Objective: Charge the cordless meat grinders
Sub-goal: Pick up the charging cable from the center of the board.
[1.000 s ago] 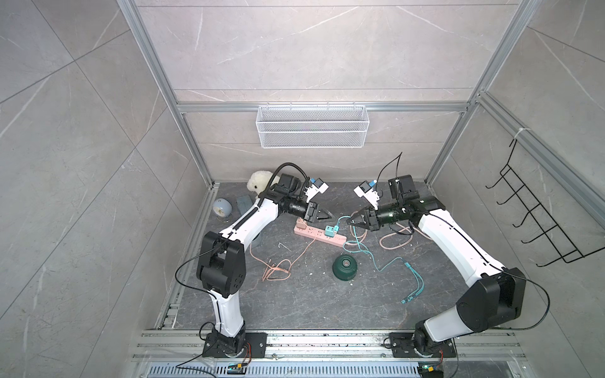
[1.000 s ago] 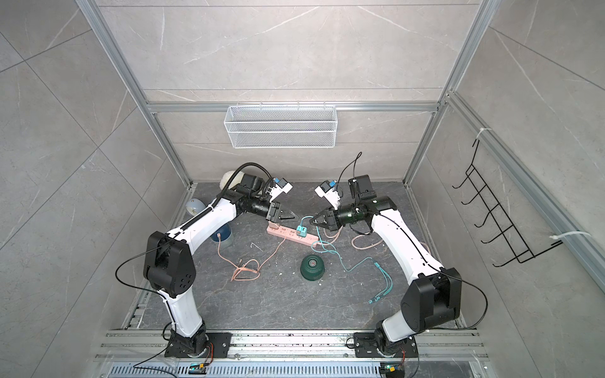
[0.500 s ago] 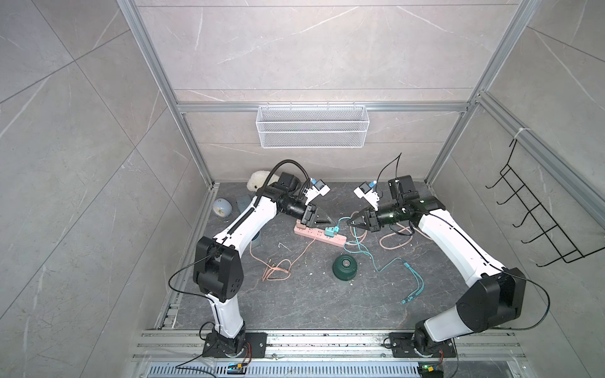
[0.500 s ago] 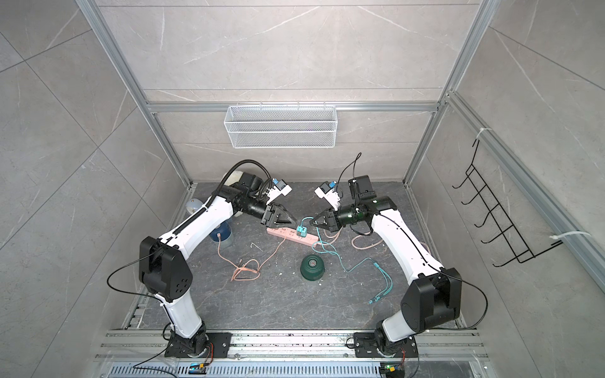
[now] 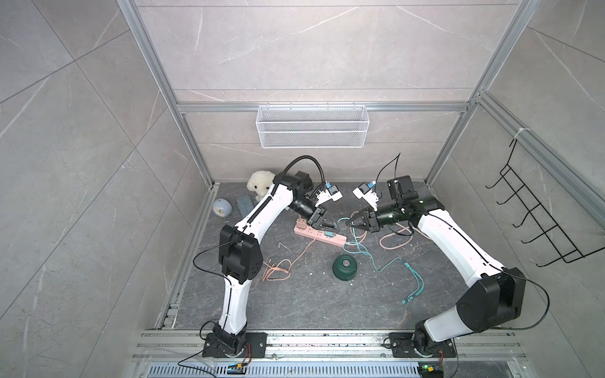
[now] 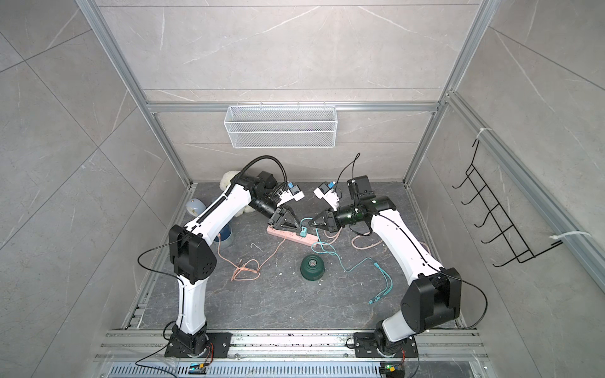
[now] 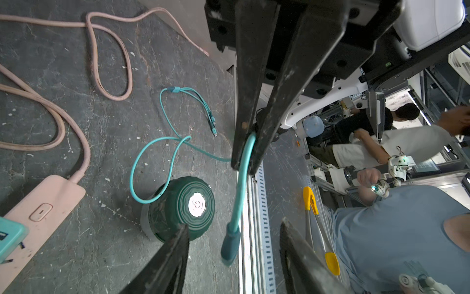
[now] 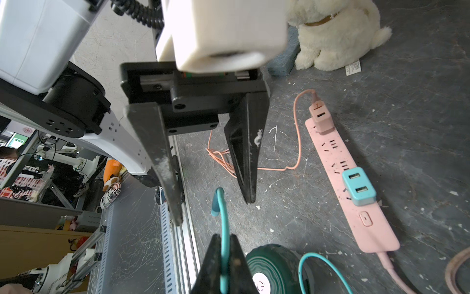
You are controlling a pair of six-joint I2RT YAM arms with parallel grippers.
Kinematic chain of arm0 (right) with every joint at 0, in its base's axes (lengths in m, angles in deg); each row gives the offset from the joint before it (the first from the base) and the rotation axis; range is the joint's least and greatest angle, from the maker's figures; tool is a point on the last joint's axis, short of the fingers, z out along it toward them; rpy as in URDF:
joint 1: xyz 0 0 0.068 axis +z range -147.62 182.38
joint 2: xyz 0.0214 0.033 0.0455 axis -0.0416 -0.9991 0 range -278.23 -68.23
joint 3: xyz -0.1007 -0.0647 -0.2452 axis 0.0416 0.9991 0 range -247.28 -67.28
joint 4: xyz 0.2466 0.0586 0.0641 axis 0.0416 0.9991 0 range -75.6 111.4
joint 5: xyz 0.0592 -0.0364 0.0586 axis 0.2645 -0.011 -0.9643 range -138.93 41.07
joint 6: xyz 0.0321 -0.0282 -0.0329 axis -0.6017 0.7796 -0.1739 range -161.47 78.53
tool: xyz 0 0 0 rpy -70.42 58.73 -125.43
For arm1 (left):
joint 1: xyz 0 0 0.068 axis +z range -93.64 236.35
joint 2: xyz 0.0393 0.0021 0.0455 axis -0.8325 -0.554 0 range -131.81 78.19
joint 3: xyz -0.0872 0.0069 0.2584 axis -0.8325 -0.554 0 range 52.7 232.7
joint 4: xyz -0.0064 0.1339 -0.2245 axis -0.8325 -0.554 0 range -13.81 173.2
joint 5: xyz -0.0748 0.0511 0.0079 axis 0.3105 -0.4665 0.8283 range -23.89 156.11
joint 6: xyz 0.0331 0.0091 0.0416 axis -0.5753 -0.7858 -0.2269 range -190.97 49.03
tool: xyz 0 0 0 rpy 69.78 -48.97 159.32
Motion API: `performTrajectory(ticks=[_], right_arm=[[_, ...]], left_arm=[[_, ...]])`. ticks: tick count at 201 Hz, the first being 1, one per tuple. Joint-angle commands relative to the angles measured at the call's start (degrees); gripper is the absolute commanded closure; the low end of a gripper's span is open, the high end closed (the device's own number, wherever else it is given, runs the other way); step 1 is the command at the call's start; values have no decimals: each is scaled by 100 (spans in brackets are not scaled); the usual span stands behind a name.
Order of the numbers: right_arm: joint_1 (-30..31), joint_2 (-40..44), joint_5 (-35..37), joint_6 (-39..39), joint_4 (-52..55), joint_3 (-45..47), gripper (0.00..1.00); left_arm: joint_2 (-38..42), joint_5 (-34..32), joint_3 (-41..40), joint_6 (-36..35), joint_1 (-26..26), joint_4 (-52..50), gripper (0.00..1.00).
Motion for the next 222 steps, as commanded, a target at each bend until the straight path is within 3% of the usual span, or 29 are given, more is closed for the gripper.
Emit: performTrajectory(ticks=[1, 45, 99, 148, 166, 181, 204, 222], right_arm=[[39, 73, -126, 71, 143, -113, 90], [49, -1, -157, 80, 180, -139, 90], [92, -68, -210, 168, 275, -151, 90], [91, -48, -147, 182, 300, -168, 90], [94, -76, -108, 148, 280, -179, 89], [93, -123, 47, 47, 228, -212, 87], [97, -170, 700, -193, 158, -264, 71], [91, -39, 1266, -291, 91, -189, 60]], left_arm=[[-41, -46, 275, -540, -66, -754, 45], [-130, -79, 428, -451, -90, -762, 64], [-216, -55, 650, -424, -95, -761, 73], [-204, -35, 583, -467, -101, -836, 90], [-166, -75, 498, -478, -95, -868, 100], [-144, -94, 455, -435, -97, -834, 100], [93, -605, -4, 571, -67, 269, 100], [554, -1206, -845, 1789, 21, 1984, 100]])
